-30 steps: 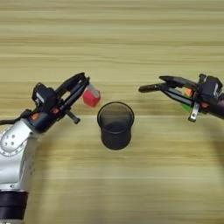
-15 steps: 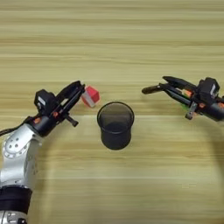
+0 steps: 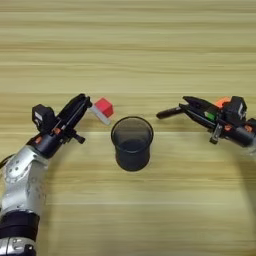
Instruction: Move the objects on the table
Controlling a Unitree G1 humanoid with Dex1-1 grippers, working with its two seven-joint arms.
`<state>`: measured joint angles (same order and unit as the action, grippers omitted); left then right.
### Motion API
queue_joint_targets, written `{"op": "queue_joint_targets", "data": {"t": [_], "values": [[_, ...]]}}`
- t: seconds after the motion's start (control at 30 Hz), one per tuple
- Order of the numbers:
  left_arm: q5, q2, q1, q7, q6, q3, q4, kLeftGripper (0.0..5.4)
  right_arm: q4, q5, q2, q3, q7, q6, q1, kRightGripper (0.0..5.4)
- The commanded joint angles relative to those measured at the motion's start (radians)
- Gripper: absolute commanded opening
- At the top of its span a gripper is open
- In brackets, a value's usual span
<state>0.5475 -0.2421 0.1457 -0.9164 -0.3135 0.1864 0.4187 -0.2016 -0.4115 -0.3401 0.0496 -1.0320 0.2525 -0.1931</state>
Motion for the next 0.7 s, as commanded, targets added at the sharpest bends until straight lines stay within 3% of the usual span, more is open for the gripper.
{"op": "queue_joint_targets", "data": {"t": [0.03,0.5,0.7], "values": [[-0.045,0.011,0.016,-0.007,-0.010,-0.012,0.072,0.61,-0.034,0.045,0.015,0.025,0.018,-0.012,0.015,0.77],[-0.117,0.027,0.022,-0.033,-0.067,-0.028,0.236,0.61,-0.151,0.112,0.026,0.027,0.073,-0.004,0.031,0.77],[-0.155,0.019,0.031,-0.033,-0.090,-0.032,0.302,0.61,-0.255,0.180,0.020,0.038,0.110,0.013,0.013,0.77]]}}
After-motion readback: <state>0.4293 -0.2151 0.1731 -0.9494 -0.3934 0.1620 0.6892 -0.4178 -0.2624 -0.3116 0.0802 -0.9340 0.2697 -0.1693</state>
